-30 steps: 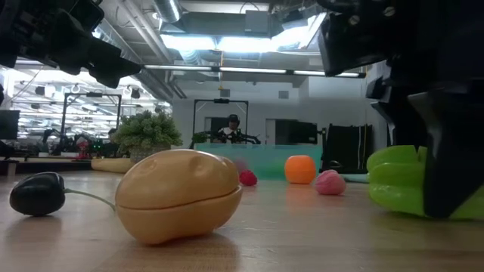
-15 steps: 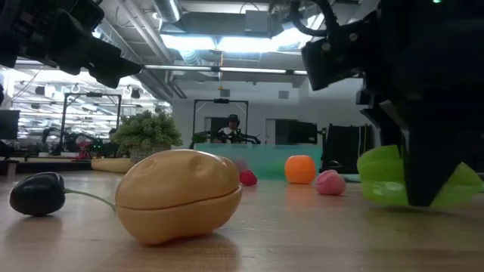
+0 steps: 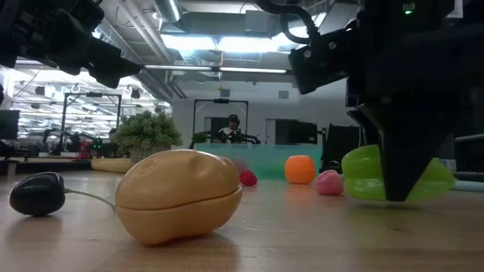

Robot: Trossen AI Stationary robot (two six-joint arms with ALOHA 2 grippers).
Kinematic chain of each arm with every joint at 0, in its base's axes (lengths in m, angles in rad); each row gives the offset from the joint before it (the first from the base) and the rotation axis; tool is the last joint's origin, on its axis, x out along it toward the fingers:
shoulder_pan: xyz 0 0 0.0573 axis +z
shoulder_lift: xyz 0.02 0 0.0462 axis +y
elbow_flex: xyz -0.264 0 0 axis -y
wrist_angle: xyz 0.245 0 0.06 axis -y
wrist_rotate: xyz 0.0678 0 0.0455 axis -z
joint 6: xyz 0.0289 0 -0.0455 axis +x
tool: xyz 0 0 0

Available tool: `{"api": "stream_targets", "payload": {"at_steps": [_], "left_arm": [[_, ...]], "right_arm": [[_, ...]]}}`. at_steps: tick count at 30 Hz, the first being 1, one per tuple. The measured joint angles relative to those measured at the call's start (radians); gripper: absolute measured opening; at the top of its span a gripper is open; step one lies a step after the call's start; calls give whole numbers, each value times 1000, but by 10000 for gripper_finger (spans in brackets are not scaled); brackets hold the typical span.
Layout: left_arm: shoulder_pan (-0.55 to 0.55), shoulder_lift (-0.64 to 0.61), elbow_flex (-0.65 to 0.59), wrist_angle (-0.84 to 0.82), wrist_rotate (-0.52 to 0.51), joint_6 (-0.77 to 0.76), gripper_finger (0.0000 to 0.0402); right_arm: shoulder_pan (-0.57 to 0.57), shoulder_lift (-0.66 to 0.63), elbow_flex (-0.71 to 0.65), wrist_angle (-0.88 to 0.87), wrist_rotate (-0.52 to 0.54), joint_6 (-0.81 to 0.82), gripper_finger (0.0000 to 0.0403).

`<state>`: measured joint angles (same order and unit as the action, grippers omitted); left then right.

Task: Pick and placing Produce into tupperware
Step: Put the star fruit into the blue bin

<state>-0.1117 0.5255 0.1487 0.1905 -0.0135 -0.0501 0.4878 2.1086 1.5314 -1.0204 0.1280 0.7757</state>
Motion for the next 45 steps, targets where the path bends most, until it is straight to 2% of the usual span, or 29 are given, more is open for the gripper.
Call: {"api": "stream_targets", "payload": {"at_steps": [6,13,19,24,34,40,45], "left_arm": [[0,0,0,-5,0,0,228],[0,0,0,-24,0,0,228],[0,0,0,-26,0,0,228],[0,0,0,-26,0,-1,228],[0,0,0,-26,0,-1,228],[0,0,0,-25,0,0,228],[0,0,0,-25,0,0,228]], "right_arm": [[-7,-1,67,-36,19,-58,216],[-13,-112,140,-166,217,-77,216],[-13,-263,91,-175,361,-83,216],[-19,-386,-36,-136,434,-78,216],[-48,-678,-496,308,456,-102,216],[-72,-846,-697,620,455,-253,216],[-104,-976,-803,795,454,-396,216]]}}
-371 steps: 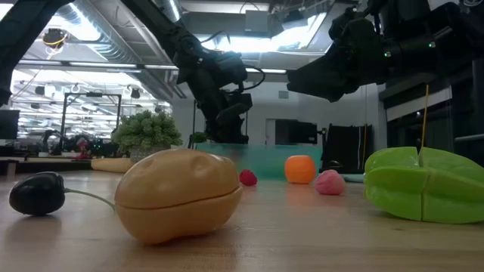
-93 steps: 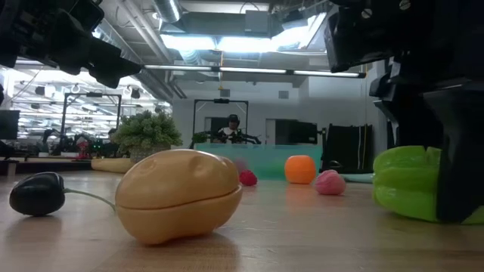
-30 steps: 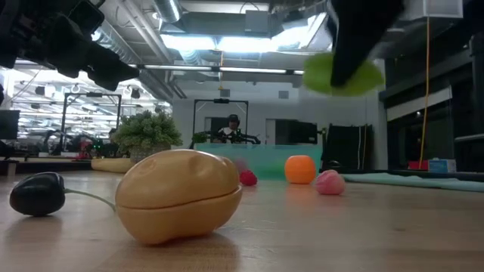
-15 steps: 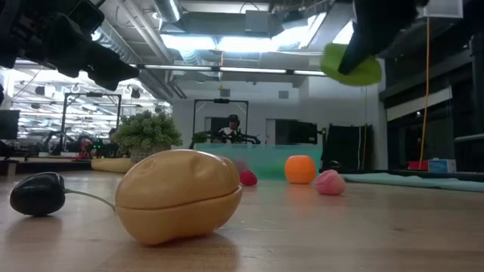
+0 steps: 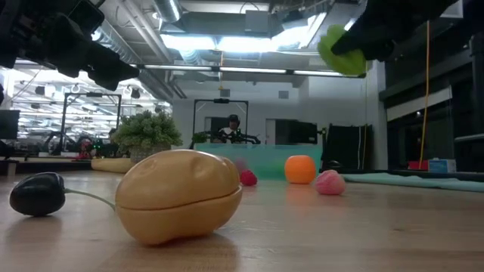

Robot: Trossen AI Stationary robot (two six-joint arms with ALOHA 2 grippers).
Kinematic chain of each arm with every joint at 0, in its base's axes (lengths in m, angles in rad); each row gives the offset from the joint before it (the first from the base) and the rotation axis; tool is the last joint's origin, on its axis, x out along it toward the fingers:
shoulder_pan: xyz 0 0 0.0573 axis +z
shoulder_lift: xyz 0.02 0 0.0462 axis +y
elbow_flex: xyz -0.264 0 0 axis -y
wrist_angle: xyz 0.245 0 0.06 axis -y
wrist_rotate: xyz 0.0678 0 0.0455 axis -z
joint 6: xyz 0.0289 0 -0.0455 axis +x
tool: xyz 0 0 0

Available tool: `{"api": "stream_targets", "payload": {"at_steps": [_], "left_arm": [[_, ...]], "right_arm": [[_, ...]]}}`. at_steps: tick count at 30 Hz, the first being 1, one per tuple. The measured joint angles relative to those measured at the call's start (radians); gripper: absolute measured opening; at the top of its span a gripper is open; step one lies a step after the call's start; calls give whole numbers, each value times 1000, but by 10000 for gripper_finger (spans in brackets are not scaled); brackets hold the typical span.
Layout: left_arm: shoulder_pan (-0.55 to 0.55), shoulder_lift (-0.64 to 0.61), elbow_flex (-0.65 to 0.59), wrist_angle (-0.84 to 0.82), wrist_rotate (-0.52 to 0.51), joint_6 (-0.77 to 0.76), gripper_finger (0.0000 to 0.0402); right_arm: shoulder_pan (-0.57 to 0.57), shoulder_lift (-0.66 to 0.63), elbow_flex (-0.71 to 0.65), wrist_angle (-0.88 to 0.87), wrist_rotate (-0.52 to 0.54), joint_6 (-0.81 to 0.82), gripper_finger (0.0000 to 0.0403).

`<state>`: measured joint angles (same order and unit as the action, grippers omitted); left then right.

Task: Pick and placing Produce into tupperware
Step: Put the star fruit into the blue bin

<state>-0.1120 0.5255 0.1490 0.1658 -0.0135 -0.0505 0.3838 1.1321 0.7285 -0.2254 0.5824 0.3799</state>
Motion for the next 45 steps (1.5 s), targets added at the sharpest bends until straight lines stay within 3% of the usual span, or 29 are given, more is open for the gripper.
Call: {"api": "stream_targets", "payload": {"at_steps": [10,20,36,45], "left_arm": [[0,0,0,0,0,0,228],[0,0,0,0,0,3,228],[0,0,0,0,0,8,228],[0,0,0,5,-1,12,228]], "right_arm": [[-67,-142,-216,453,-78,-256,216],[-144,-142,-378,796,-188,-286,216],[-248,-137,-410,866,-394,-296,216],[-287,-132,-410,876,-410,-310,216]]}}
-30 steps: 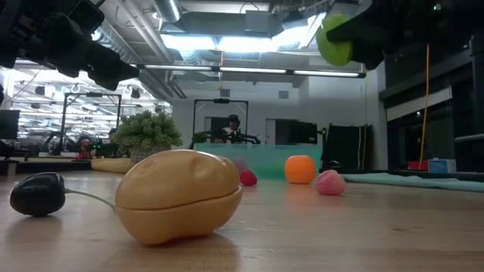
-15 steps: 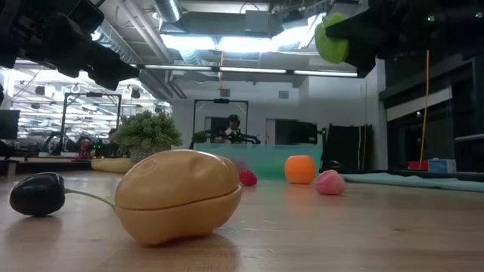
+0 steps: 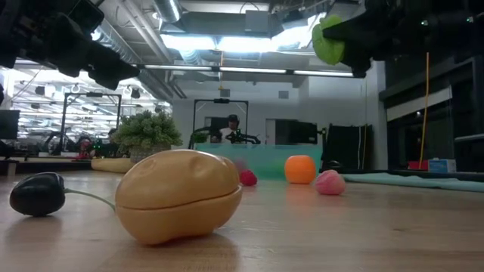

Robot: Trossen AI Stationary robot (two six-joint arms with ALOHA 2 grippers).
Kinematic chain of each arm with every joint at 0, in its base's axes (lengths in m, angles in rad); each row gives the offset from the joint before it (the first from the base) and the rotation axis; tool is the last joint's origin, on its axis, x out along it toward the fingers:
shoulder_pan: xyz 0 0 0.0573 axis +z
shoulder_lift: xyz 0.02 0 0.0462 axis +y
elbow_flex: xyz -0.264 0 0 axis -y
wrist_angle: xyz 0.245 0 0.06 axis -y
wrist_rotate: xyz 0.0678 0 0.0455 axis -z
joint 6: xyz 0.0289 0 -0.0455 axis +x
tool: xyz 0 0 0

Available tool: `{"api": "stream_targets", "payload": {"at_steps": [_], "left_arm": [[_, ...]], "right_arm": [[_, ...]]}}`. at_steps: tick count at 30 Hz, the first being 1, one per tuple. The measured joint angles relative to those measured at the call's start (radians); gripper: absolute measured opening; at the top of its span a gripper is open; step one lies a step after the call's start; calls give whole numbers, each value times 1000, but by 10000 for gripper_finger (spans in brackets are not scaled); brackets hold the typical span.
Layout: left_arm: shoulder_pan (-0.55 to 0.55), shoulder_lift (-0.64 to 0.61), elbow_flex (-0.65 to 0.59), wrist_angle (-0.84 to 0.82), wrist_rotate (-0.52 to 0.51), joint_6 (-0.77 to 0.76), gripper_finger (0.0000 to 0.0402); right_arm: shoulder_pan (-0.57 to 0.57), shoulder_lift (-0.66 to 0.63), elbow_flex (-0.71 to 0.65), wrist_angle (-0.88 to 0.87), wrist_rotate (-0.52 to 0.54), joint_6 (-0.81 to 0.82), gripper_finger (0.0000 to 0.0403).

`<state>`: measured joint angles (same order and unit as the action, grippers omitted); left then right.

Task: Pick and placing Produce into tupperware
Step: Put the star fruit into the blue bin

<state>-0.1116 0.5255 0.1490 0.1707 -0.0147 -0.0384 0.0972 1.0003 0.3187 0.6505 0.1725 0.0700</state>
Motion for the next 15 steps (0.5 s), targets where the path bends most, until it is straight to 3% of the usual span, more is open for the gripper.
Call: {"api": "stream_targets", "payload": {"at_steps": [8,15], "left_arm": [[45,0,0,28,-212,30,228],[160,0,0,54,-236,14,228]], "right_arm": [[-55,114,0,132,0,-1,216],[-122,227,20,241,0,-1,216]]}}
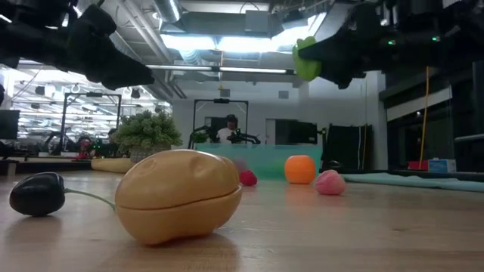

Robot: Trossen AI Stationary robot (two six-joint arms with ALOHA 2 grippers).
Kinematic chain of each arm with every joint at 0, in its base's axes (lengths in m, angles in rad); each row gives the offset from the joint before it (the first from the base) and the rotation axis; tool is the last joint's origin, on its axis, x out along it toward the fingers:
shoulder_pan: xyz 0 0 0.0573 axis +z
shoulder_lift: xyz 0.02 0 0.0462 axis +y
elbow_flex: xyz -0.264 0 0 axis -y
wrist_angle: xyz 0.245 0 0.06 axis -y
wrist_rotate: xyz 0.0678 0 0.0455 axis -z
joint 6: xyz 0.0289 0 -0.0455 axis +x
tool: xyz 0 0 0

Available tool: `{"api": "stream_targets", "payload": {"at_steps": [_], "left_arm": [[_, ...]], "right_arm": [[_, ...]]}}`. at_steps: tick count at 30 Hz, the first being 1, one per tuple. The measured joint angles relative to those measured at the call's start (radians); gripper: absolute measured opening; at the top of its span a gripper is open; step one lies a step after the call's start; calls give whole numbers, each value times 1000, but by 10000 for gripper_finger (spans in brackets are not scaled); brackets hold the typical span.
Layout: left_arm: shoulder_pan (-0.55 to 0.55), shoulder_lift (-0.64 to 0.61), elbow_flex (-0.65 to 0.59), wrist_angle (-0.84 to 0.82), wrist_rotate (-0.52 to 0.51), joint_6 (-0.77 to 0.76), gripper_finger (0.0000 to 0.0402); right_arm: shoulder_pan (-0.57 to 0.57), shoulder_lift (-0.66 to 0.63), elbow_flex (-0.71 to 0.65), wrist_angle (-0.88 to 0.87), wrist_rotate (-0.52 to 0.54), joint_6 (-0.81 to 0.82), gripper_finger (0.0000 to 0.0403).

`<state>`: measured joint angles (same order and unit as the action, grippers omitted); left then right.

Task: Pick and placing Produce into tupperware
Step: Put the star fruit into the blue bin

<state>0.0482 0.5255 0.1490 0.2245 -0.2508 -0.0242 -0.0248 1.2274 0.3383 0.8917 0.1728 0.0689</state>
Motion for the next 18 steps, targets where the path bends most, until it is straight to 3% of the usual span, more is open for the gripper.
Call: {"api": "stream_targets", "payload": {"at_steps": [3,18], "left_arm": [[56,0,0,37,33,10,228],[346,6,0,62,532,90,228]], "right_arm": [[-26,30,39,1,0,-6,216],[-129,213,232,-75,-1,-28,216]]}}
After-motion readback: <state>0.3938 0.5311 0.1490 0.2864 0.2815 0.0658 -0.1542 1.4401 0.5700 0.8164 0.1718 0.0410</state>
